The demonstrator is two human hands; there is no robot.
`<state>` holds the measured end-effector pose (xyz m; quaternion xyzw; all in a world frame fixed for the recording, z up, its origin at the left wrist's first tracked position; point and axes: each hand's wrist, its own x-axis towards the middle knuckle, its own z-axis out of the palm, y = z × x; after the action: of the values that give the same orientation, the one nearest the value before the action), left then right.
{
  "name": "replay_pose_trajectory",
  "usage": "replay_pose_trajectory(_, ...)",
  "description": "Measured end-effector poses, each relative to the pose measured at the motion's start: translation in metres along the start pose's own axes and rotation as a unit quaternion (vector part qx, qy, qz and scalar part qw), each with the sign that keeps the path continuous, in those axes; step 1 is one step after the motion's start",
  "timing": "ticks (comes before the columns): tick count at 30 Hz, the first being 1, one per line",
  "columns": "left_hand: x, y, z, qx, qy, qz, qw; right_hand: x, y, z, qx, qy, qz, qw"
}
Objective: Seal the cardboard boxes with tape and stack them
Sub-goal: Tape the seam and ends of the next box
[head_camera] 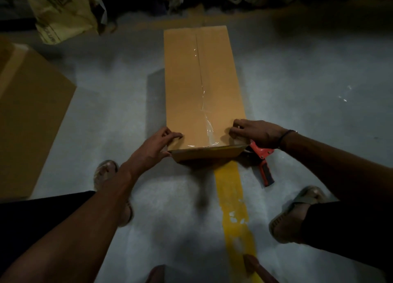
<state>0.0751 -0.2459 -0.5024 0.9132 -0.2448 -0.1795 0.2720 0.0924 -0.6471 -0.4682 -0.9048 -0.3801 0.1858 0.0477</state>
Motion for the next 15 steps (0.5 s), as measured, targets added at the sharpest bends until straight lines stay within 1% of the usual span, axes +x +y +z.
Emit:
replay_pose_trajectory(1,-0.004,0.003,0.004,-0.029,0.036,-0.03,0.999,-0.006,-0.003,0.002,0.028,0.043,0.06,0.997)
replay_pose_trajectory(2,-0.008,0.008,0.009,-0.055,0.089,-0.068,0.992,-0.012,-0.007,0.006,0.076,0.103,0.129,0.983)
replay_pose_trajectory(3,-0.013,0.014,0.016,-0.079,0.156,-0.115,0.978,-0.018,-0.013,0.013,0.142,0.171,0.207,0.953)
replay_pose_trajectory(4,-0.018,0.023,0.026,-0.099,0.225,-0.173,0.954,-0.023,-0.021,0.021,0.214,0.248,0.276,0.904)
replay_pose_trajectory(5,-0.023,0.035,0.034,-0.117,0.29,-0.237,0.92,-0.026,-0.03,0.03,0.283,0.316,0.339,0.84)
replay_pose_trajectory(6,-0.027,0.048,0.043,-0.136,0.341,-0.3,0.881,-0.027,-0.041,0.039,0.339,0.367,0.392,0.773)
replay_pose_trajectory(7,-0.029,0.061,0.05,-0.162,0.378,-0.361,0.837,-0.023,-0.051,0.045,0.383,0.394,0.44,0.71)
replay_pose_trajectory(8,-0.029,0.073,0.057,-0.2,0.398,-0.423,0.79,-0.019,-0.06,0.05,0.416,0.406,0.48,0.657)
replay_pose_trajectory(9,-0.026,0.084,0.061,-0.245,0.403,-0.478,0.741,-0.012,-0.067,0.056,0.441,0.41,0.51,0.614)
replay_pose_trajectory(10,-0.022,0.094,0.064,-0.288,0.397,-0.523,0.697,-0.004,-0.071,0.064,0.464,0.412,0.53,0.578)
replay_pose_trajectory(12,-0.01,0.112,0.063,-0.369,0.37,-0.58,0.624,0.012,-0.077,0.073,0.516,0.411,0.548,0.514)
replay_pose_trajectory(13,-0.003,0.121,0.059,-0.404,0.364,-0.59,0.597,0.02,-0.082,0.074,0.549,0.405,0.55,0.483)
replay_pose_trajectory(14,0.004,0.128,0.055,-0.435,0.363,-0.587,0.578,0.028,-0.086,0.072,0.578,0.4,0.546,0.457)
replay_pose_trajectory(15,0.013,0.133,0.051,-0.455,0.363,-0.582,0.568,0.035,-0.089,0.07,0.599,0.393,0.539,0.442)
